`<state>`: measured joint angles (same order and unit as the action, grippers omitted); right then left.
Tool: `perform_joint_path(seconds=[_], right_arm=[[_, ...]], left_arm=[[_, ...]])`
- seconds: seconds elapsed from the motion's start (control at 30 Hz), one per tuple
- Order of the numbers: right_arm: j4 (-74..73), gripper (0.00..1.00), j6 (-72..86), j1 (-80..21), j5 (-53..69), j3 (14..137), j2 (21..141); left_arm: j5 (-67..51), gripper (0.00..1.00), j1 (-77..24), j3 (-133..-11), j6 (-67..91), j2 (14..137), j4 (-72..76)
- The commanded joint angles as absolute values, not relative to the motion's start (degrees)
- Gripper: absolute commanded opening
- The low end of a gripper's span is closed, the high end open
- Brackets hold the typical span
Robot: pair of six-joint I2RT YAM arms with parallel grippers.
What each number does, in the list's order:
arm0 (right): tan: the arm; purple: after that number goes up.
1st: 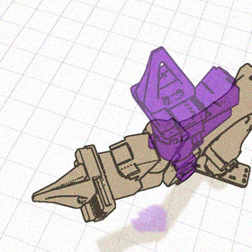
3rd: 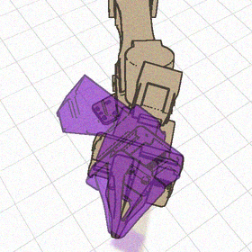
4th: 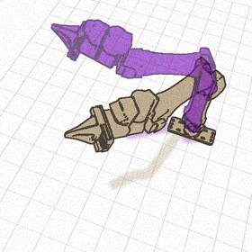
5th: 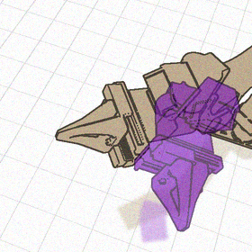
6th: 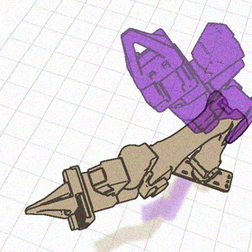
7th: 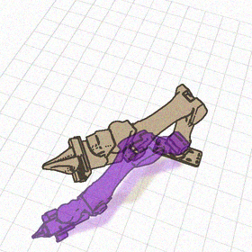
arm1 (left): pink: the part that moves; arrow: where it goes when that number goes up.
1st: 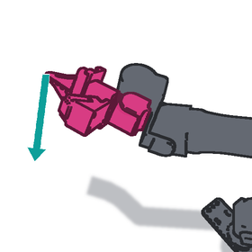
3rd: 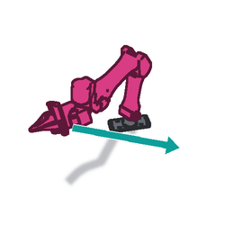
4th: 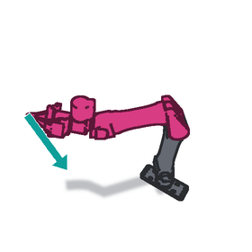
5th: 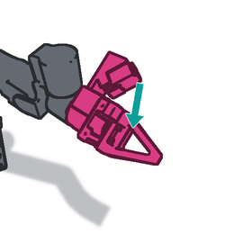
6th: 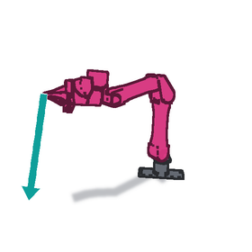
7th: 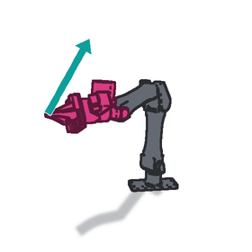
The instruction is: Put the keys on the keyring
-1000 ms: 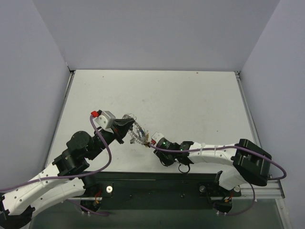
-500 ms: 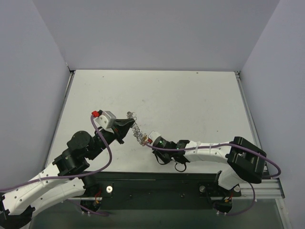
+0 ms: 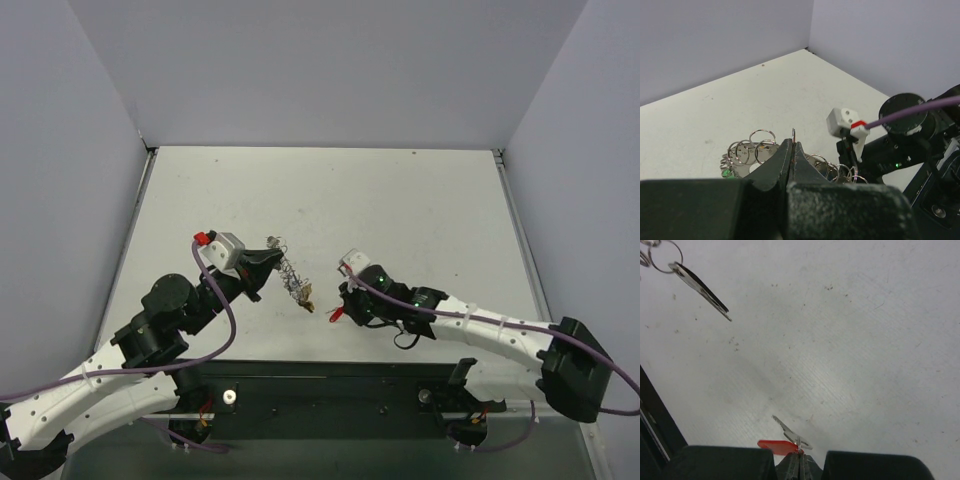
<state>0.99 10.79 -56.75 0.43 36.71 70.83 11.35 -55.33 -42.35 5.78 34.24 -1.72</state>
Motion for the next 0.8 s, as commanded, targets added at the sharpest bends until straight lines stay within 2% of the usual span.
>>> perform_joint_path(seconds=[0.0,0.2,0.4,0.77], right_arm=[[4.39,0.00,11.17,-50.91,11.58,33.05,61.82],[3.26,0.00,7.56,-48.43,20.20,33.39,52.14],[1.58,0.00,7.12,-44.83,28.99,37.26,45.89],[1.93,0.00,8.79,-34.28,54.48,45.43,45.08]], left_arm=[[11.69,0.00,-55.11,-43.95,5.89,33.22,0.97],[9.32,0.00,-55.02,-44.56,4.31,34.10,0.09],[0.54,0.00,-55.02,-46.05,1.41,37.35,-2.20],[-15.81,0.00,-55.20,-48.51,-3.69,41.13,-2.55]])
